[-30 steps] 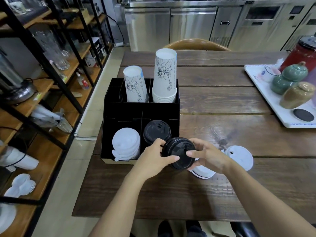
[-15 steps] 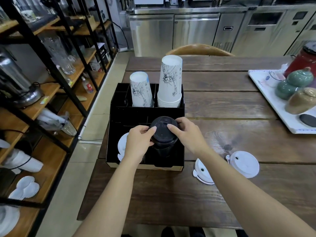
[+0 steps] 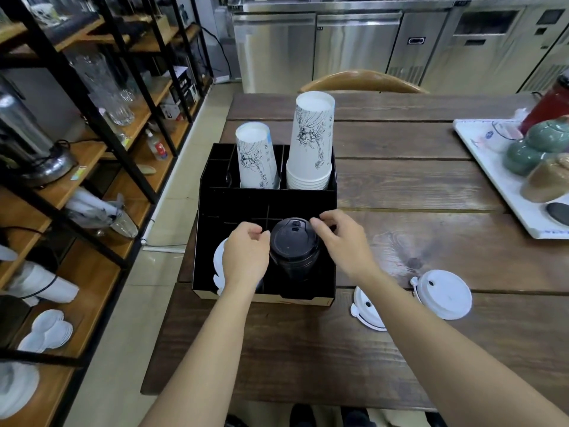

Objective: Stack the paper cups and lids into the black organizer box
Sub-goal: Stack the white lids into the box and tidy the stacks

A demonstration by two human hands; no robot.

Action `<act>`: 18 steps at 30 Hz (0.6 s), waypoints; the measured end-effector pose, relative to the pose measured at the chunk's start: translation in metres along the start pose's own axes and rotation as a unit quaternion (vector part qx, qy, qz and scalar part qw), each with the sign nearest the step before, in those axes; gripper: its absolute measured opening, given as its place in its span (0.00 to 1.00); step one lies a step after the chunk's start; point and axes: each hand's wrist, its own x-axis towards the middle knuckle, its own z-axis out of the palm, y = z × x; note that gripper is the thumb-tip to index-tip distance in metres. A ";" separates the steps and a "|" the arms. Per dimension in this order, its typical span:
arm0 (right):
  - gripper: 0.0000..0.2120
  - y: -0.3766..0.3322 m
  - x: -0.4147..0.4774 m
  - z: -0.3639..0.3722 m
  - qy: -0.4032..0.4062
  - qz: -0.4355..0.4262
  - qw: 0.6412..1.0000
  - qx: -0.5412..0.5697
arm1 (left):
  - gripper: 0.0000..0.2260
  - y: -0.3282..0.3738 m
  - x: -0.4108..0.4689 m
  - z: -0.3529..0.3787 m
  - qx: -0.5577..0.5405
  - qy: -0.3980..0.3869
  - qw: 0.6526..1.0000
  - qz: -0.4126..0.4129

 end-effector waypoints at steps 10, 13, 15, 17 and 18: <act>0.14 0.069 -0.027 -0.062 0.037 0.105 0.990 -0.083 | 0.10 0.037 -0.085 0.083 -0.006 -0.342 0.935 0.091; 0.25 0.089 -0.038 -0.073 -0.071 0.159 0.979 -0.104 | 0.26 0.025 -0.094 0.115 0.231 -0.378 0.887 0.127; 0.30 0.100 -0.046 -0.077 -0.137 0.192 0.966 -0.106 | 0.39 0.015 -0.095 0.128 0.316 -0.376 0.860 0.138; 0.31 0.109 -0.055 -0.079 -0.161 0.200 0.956 -0.143 | 0.47 0.004 -0.097 0.136 0.361 -0.360 0.845 0.162; 0.30 0.112 -0.059 -0.078 -0.158 0.200 0.955 -0.155 | 0.49 -0.001 -0.098 0.140 0.372 -0.352 0.842 0.170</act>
